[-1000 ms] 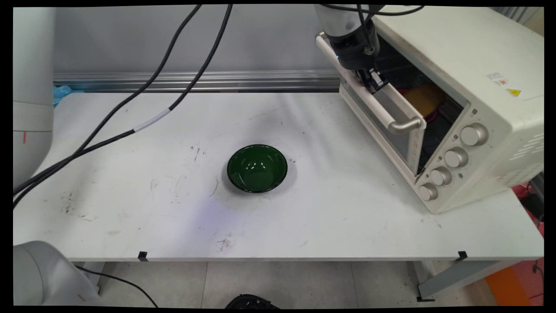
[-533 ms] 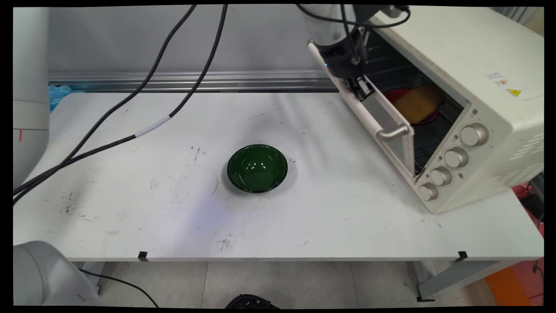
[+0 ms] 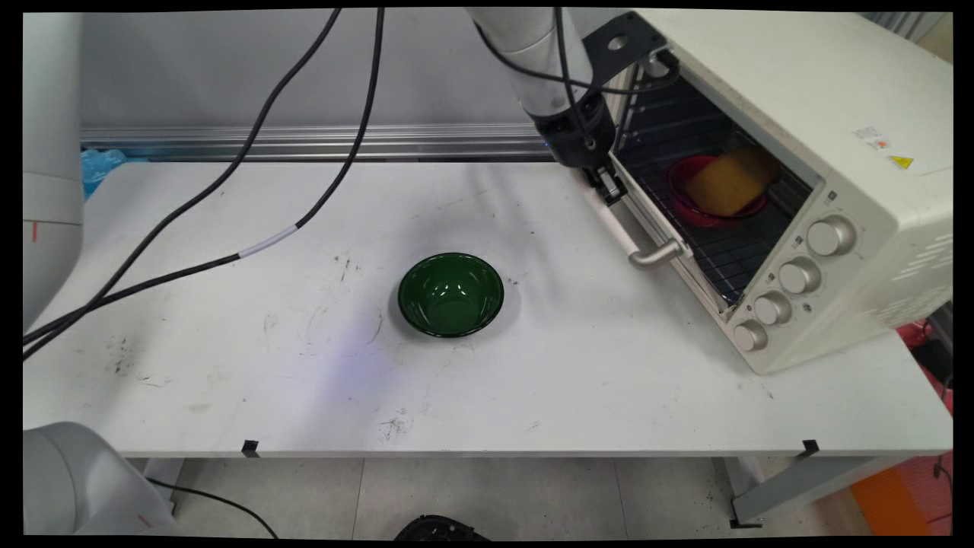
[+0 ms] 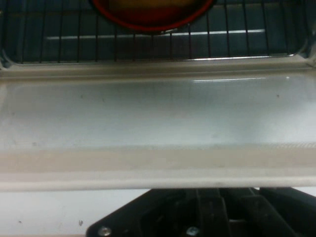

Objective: Open the oven

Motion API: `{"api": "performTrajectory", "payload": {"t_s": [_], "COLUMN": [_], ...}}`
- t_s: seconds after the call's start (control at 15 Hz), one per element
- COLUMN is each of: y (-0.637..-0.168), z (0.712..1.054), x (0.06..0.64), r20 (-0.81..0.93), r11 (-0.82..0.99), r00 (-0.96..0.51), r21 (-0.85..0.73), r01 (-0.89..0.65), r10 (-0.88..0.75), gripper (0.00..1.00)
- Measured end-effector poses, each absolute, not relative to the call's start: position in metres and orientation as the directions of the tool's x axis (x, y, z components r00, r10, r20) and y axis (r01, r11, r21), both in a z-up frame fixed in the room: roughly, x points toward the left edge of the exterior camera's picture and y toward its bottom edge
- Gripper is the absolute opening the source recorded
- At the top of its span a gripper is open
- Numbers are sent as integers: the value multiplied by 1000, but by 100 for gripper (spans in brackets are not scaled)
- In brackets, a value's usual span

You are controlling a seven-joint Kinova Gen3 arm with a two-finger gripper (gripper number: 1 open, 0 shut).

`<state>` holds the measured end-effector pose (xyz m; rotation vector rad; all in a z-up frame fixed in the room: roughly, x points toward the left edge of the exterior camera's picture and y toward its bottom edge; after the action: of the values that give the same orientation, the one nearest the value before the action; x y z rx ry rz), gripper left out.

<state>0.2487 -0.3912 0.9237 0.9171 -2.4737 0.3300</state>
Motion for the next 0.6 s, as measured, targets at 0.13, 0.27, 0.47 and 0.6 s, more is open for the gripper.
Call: {"api": "performTrajectory", "payload": {"t_s": [0.13, 0.27, 0.47, 0.6], "y": [-389, -387, -383, -380], "z": [915, 908, 896, 888], "x": [254, 259, 269, 275], "r20": [516, 518, 522, 526], "r11": [751, 753, 751, 745], "r00": [-663, -663, -658, -650], "r21": [-56, -54, -49, -44], "r01": [-658, -656, -659, -665], "r10": [-543, -541, -543, -549], "gripper": [0, 0, 0, 0]}}
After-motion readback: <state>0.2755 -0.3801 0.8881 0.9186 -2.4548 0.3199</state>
